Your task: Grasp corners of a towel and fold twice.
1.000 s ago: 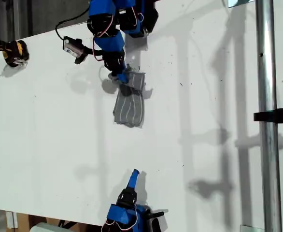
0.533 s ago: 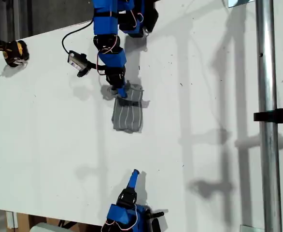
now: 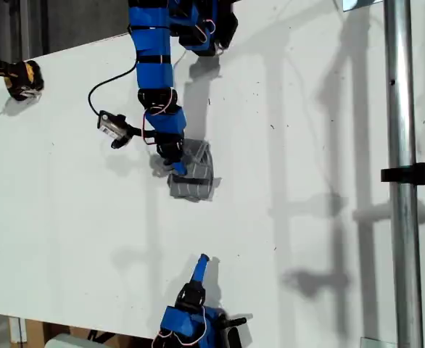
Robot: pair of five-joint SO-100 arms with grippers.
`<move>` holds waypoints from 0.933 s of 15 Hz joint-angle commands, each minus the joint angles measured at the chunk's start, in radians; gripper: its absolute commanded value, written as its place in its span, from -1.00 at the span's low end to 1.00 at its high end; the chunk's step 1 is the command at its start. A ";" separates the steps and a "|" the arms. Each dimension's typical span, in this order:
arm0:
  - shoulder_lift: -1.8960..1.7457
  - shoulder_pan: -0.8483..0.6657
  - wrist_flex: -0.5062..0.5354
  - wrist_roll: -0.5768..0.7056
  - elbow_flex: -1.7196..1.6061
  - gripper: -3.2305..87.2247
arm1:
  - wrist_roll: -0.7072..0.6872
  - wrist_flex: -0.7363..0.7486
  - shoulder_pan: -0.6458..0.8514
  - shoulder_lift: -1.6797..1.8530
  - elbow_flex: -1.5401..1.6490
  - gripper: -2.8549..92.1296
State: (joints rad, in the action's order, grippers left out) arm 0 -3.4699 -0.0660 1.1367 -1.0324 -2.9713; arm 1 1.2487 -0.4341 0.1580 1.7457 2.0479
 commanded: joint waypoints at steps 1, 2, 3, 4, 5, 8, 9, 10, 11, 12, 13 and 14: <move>-0.005 -0.006 0.002 -0.011 0.026 -0.63 | -0.014 0.028 0.014 -0.132 -0.163 -0.94; -0.005 -0.006 0.002 -0.009 0.026 -0.63 | -0.011 0.026 0.028 -0.227 -0.210 -0.94; -0.005 -0.006 0.002 -0.009 0.025 -0.63 | -0.005 0.009 0.044 -0.330 -0.268 -0.94; -0.005 -0.006 0.002 -0.009 0.025 -0.63 | -0.005 -0.006 0.055 -0.433 -0.334 -0.89; -0.005 -0.006 0.002 -0.011 0.025 -0.63 | -0.006 -0.034 0.058 -0.517 -0.420 -0.80; -0.005 -0.005 0.000 -0.015 0.025 -0.63 | -0.040 -0.213 0.049 -0.581 -0.649 -0.19; -0.005 -0.005 0.000 -0.017 0.023 -0.63 | -0.080 -0.259 0.048 -0.540 -0.690 -0.17; -0.005 -0.006 0.000 -0.017 0.021 -0.63 | -0.084 -0.298 0.048 -0.480 -0.709 -0.33; -0.005 -0.008 0.000 -0.017 0.021 -0.63 | -0.084 -0.325 0.052 -0.397 -0.703 -0.49; -0.005 -0.008 -0.002 -0.015 0.020 -0.63 | -0.092 -0.370 0.057 -0.307 -0.698 -0.58; -0.005 -0.009 -0.003 -0.014 0.017 -0.63 | -0.109 -0.451 0.060 -0.218 -0.696 -0.63; -0.005 -0.011 -0.005 -0.011 0.015 -0.62 | -0.109 -0.595 0.067 -0.132 -0.696 -0.64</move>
State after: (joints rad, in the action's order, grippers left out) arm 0 -3.4699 -0.0660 1.1367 -1.0385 -2.9713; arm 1 1.1551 -0.8897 0.2117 1.4404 1.4189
